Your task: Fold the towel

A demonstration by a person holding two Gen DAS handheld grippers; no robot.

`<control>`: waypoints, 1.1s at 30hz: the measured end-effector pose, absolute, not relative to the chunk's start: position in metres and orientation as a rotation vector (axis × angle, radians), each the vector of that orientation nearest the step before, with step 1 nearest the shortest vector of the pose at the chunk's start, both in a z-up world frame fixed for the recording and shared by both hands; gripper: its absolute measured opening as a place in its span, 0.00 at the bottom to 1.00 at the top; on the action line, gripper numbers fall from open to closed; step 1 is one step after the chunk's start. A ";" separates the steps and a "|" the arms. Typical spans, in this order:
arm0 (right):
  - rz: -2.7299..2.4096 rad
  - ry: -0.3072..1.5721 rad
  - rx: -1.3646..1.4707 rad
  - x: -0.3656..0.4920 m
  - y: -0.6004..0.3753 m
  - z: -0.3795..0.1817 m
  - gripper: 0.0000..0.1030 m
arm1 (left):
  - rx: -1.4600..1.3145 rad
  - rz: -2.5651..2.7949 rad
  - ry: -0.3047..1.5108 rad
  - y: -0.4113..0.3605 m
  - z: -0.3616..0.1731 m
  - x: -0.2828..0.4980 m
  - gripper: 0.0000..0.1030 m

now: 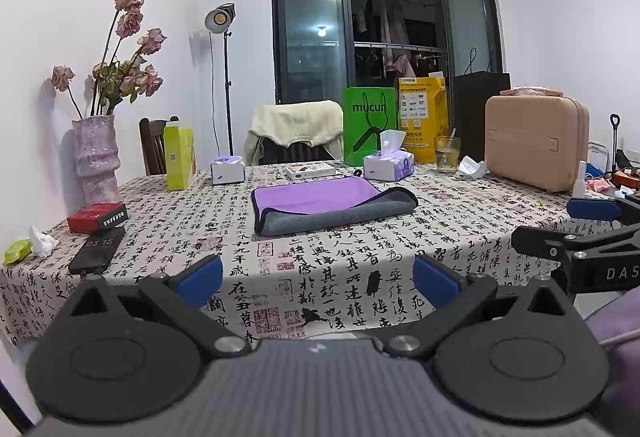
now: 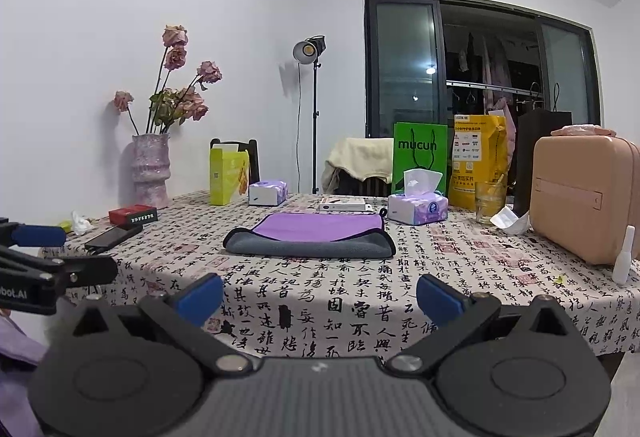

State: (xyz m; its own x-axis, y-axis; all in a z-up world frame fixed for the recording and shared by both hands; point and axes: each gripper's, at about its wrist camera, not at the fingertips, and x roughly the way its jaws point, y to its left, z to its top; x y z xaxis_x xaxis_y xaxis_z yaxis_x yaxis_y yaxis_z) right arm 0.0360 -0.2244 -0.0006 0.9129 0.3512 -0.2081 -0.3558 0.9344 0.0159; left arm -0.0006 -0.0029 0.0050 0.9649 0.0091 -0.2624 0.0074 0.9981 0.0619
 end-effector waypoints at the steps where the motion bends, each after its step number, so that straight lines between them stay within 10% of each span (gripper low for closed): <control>1: 0.364 0.209 -0.023 0.036 -0.224 0.000 1.00 | 0.062 0.001 0.266 -0.003 0.005 -0.001 1.00; 33: 0.361 0.217 -0.009 0.039 -0.224 -0.003 1.00 | 0.059 -0.001 0.277 -0.003 0.003 0.001 1.00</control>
State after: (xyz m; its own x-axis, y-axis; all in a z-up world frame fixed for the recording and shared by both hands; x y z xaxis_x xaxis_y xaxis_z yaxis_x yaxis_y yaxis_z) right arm 0.0393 -0.2237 -0.0033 0.9124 0.3498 -0.2124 -0.3517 0.9356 0.0297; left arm 0.0010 -0.0027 0.0030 0.9619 0.0074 -0.2732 0.0087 0.9983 0.0577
